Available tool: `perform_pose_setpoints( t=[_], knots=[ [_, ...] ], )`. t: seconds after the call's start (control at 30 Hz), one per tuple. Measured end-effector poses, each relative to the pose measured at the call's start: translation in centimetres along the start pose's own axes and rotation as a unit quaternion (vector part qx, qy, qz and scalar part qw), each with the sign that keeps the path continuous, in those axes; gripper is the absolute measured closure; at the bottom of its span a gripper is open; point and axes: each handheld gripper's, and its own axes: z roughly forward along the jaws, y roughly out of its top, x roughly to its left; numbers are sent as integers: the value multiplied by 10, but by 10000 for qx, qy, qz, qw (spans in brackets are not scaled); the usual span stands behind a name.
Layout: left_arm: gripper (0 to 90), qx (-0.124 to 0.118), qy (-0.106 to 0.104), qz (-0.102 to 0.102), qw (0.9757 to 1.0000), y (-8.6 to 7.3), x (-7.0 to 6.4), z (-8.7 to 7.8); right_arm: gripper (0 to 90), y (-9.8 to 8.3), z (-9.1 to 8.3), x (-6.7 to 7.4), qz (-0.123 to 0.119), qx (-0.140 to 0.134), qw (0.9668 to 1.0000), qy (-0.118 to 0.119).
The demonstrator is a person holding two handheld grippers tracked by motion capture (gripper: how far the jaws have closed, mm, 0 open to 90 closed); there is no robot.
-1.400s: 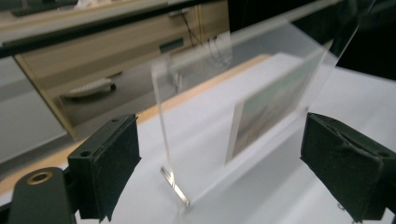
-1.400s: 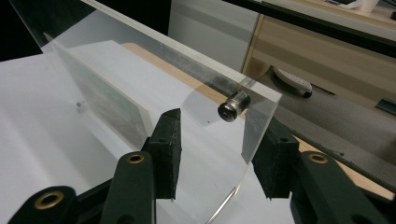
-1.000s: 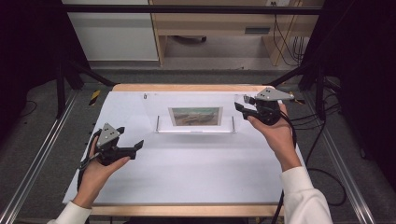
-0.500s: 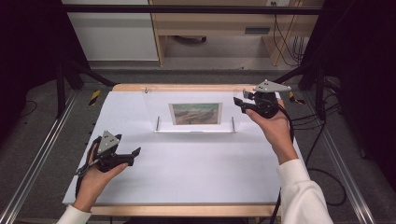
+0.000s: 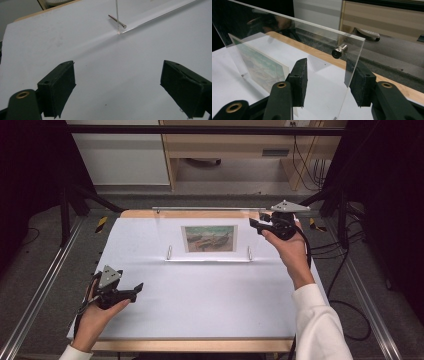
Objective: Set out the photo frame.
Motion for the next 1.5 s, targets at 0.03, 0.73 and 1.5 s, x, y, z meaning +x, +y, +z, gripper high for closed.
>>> perform_pose_setpoints(
  t=[0.03,0.73,1.5],
  knots=[
    [121,8,5,-3,10000,-1,0,0,528,0,1,0,32,-5,10000,-6],
    [123,182,15,-54,9998,-7,6,-1,524,5,14,-9,309,45,9995,-65],
    [133,124,37,-181,9998,-9,13,-10,502,7,19,-7,338,135,9991,-199]
  ],
)
